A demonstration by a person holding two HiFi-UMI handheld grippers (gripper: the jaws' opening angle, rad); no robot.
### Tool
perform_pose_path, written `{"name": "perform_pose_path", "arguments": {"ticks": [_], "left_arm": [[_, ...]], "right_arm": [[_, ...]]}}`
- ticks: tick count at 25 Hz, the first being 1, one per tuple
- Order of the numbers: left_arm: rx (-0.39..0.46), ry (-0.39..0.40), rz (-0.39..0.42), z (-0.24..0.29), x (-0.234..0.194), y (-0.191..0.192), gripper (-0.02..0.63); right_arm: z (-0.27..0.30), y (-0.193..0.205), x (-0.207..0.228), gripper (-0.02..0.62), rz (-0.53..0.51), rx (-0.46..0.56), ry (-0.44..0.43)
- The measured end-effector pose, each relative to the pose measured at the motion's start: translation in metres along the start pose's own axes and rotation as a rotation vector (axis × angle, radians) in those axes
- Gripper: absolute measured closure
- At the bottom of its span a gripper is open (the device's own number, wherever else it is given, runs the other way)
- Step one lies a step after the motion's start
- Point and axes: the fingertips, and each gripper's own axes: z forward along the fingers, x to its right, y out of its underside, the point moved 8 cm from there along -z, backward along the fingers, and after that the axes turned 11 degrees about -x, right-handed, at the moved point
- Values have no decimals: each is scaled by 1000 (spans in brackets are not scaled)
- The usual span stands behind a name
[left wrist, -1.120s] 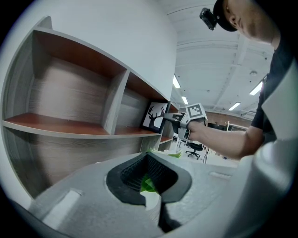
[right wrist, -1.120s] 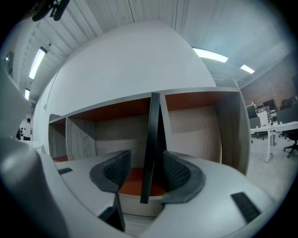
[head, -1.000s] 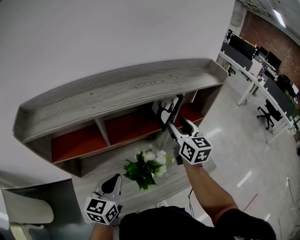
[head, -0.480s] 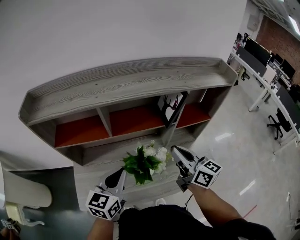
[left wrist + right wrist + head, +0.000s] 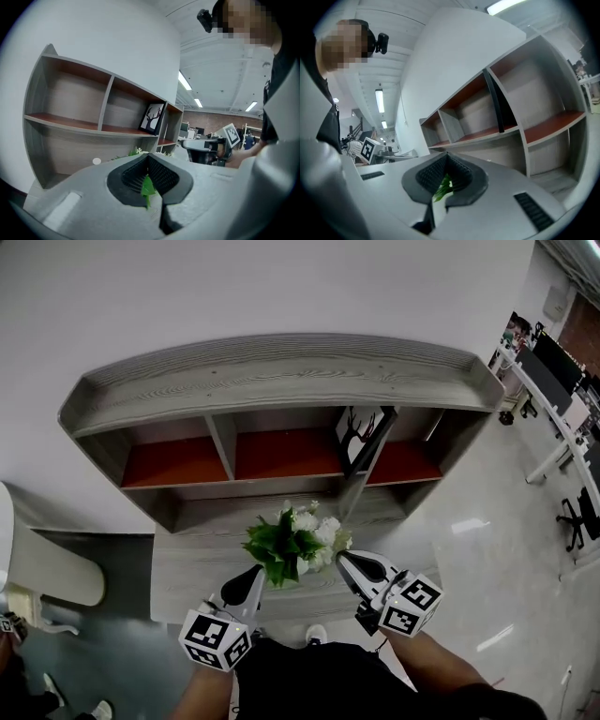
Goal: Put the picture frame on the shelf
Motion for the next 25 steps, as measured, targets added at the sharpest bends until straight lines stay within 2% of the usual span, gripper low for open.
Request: {"name": "perform_pose_path", "arguments": {"ticks": [5,9,12,18,25], "left_arm": [[-15,-35,-4,-11,13,11,597],[-18,-41,3,-20,14,13,597],[-16,-23,12,-27,11,10,597],[-31,45,51,-51,-1,12,597],[-75,156,45,-71,-18,31,597]], "right_arm": [[-1,8,-10,580,-31,-18,-59],[-2,13,-17,580,-12,-11,-66],[-1,18,-25,580,14,-11,-44],[7,36,-52,581,134,-8,5],[6,60,-92,581,198,5,120]]}}
